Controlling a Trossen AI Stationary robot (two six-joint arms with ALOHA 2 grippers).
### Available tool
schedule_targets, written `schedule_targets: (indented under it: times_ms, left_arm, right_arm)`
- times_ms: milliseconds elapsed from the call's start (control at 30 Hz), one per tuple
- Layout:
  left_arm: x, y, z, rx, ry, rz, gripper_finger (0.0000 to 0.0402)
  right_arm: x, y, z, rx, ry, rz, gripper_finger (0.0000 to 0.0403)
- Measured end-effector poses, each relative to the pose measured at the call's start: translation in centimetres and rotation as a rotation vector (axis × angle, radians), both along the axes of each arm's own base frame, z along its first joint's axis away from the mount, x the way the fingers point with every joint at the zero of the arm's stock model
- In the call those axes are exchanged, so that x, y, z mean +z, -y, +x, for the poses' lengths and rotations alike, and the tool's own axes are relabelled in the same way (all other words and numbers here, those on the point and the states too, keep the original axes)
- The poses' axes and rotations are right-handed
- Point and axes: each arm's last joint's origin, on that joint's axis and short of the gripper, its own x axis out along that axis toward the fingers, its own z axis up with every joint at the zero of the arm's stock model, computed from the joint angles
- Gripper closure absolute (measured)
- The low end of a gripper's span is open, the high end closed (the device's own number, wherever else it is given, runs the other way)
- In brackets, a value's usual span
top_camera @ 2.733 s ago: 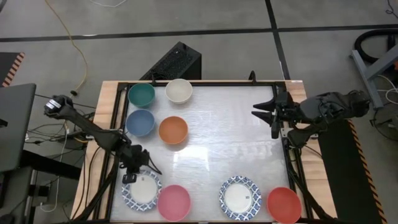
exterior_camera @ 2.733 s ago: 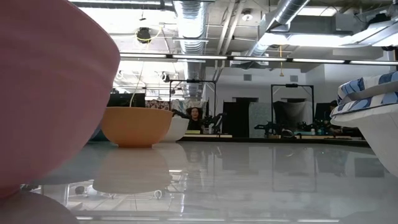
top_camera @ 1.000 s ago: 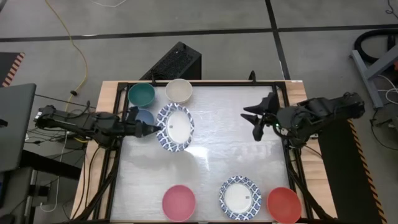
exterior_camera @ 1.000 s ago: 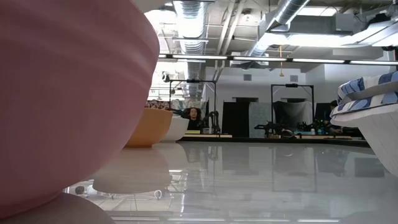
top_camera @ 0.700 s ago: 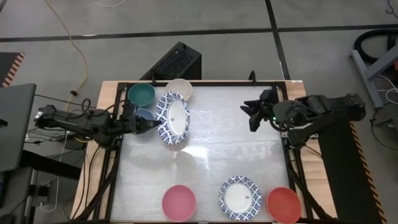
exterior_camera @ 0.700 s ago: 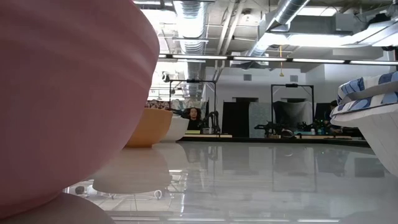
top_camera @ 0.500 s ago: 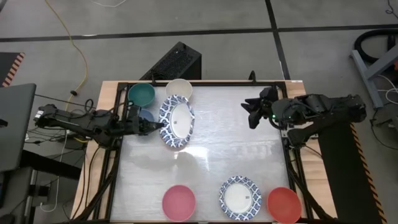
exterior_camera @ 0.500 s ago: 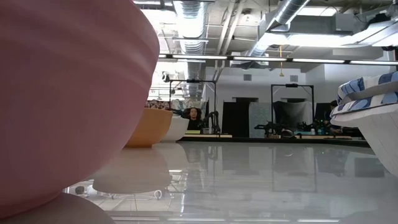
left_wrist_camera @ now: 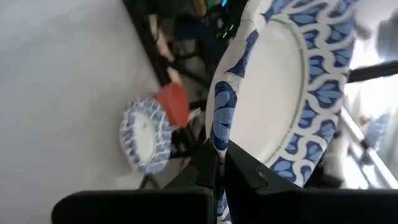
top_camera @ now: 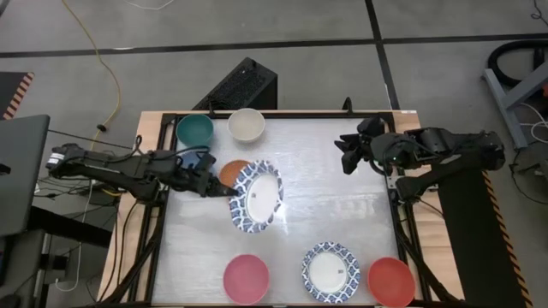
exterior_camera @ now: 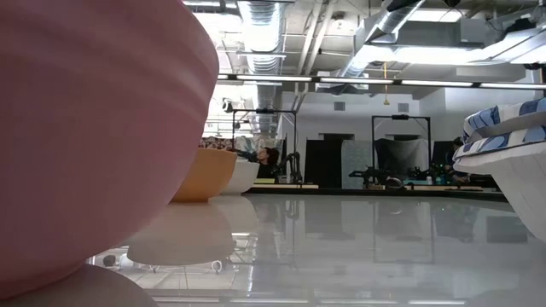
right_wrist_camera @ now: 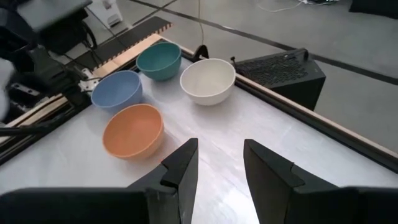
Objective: Nest bowls inside each other
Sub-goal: Stack the left white paper bowl on top of the right white paper bowl
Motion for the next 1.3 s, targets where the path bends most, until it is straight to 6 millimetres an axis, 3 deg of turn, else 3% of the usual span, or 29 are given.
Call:
schedule_targets:
  times_ms: [333, 833, 1033, 1300]
  left_arm:
    - [-1.3, -1.8, 2.0, 0.016, -0.219, 0.166, 0.0402]
    - [-1.1, -2.6, 7.4, 0.032, -0.285, 0.331, 0.0402]
    - [-1.5, -2.7, 9.5, 0.028, -0.312, 0.368, 0.0402]
    - [-2.2, -3.1, 10.8, 0.034, -0.356, 0.364, 0.0402]
  right_arm:
    - [-0.4, -0.2, -0.2, 0.043, -0.039, 0.042, 0.0253]
    - [-2.0, 0.0, -1.8, -0.098, -0.158, 0.195, 0.0253]
    - [-1.6, -0.8, -0.6, -0.043, -0.071, 0.204, 0.0253]
    - [-2.9, -1.7, 2.4, -0.019, -0.138, 0.213, 0.0243]
